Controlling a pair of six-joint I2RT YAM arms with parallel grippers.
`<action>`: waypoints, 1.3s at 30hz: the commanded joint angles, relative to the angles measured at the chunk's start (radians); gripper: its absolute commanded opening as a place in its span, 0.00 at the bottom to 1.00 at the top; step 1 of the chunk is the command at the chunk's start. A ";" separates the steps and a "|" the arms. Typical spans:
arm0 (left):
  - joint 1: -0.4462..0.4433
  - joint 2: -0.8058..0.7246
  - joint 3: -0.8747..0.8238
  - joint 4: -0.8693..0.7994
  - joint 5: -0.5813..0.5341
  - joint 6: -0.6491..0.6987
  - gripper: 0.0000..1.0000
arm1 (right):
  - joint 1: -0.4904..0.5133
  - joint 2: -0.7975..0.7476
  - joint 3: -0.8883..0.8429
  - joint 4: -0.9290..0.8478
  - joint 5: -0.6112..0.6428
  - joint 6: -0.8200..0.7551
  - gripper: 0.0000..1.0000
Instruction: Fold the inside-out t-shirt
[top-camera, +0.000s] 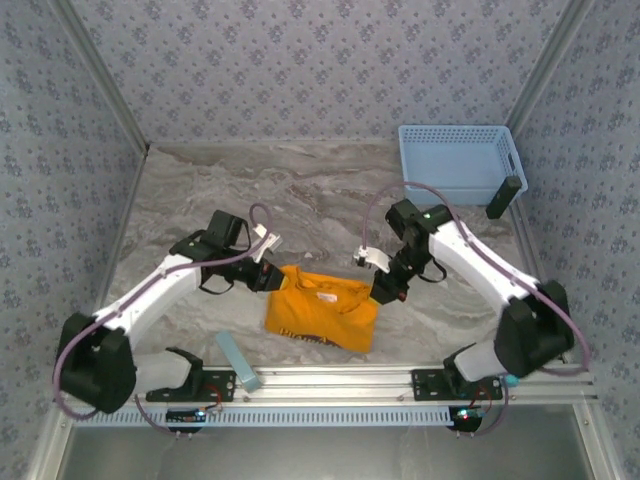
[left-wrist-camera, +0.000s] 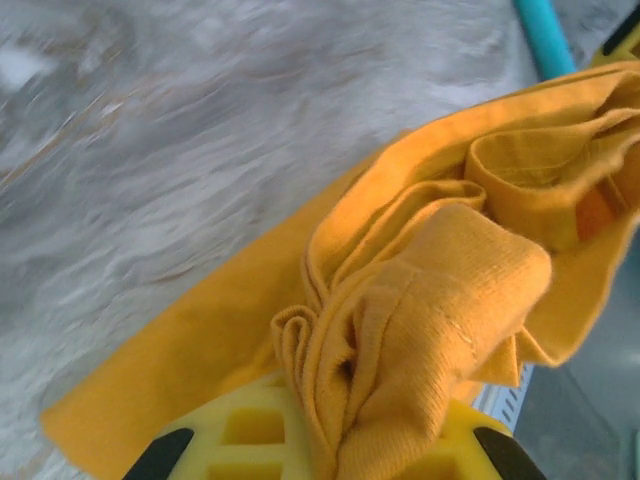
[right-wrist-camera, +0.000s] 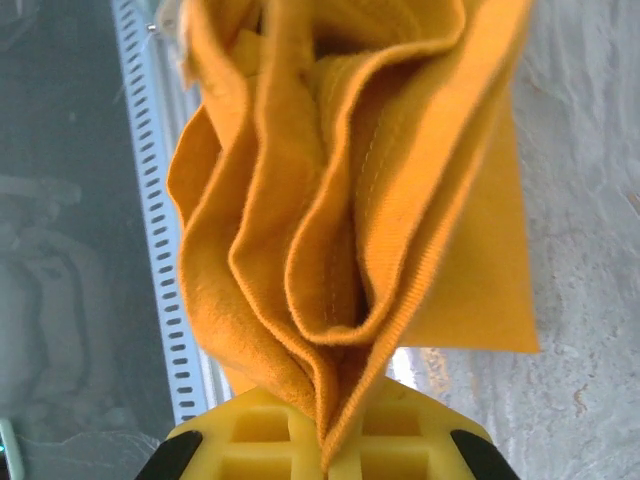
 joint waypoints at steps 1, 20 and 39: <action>0.050 0.043 -0.029 0.079 0.014 -0.129 0.00 | -0.036 0.076 0.034 0.018 -0.053 -0.047 0.00; 0.085 0.369 -0.003 0.048 -0.065 -0.194 0.07 | -0.078 0.335 0.000 0.109 0.044 0.039 0.04; 0.089 0.016 0.155 -0.252 -0.282 -0.231 0.55 | 0.017 -0.147 -0.132 0.409 0.494 0.309 0.52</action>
